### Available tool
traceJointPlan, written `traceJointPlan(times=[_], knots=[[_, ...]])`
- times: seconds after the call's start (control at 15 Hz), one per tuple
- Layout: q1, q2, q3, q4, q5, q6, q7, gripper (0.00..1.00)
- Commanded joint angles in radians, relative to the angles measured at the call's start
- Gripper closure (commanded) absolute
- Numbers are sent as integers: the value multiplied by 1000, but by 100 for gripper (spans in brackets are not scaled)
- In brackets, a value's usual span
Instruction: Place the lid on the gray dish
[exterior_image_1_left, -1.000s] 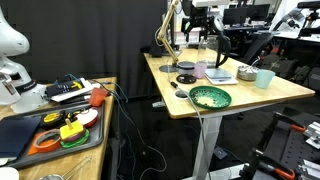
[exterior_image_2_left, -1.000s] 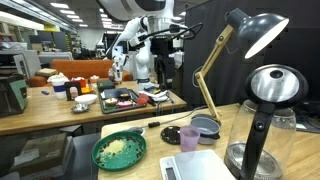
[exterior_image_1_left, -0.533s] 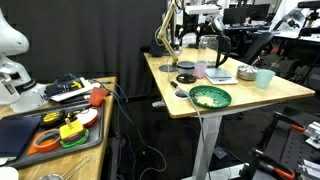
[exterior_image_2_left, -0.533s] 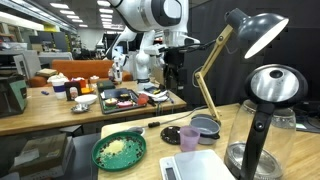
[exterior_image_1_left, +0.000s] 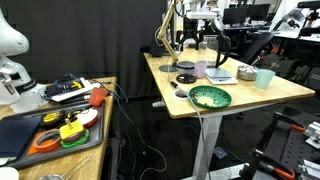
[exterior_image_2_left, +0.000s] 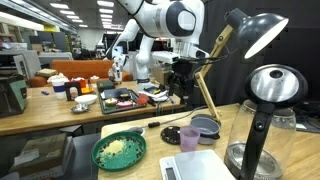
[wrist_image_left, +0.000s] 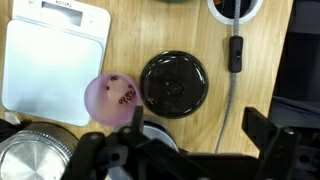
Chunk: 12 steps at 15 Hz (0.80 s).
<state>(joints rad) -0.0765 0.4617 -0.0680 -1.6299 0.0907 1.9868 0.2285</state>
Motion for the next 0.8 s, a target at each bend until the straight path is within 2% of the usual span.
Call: traceJointPlan(times=[0.0,0.13,0.2,0.73], knots=[[-19,52,-3,72,23,-69,-26,0],[-22,80,-2,92,21,-90,-25,0],[-11,49,-11,42,4,-39,-5,0],[-14,75,-6,70,9,-53,-17,0]])
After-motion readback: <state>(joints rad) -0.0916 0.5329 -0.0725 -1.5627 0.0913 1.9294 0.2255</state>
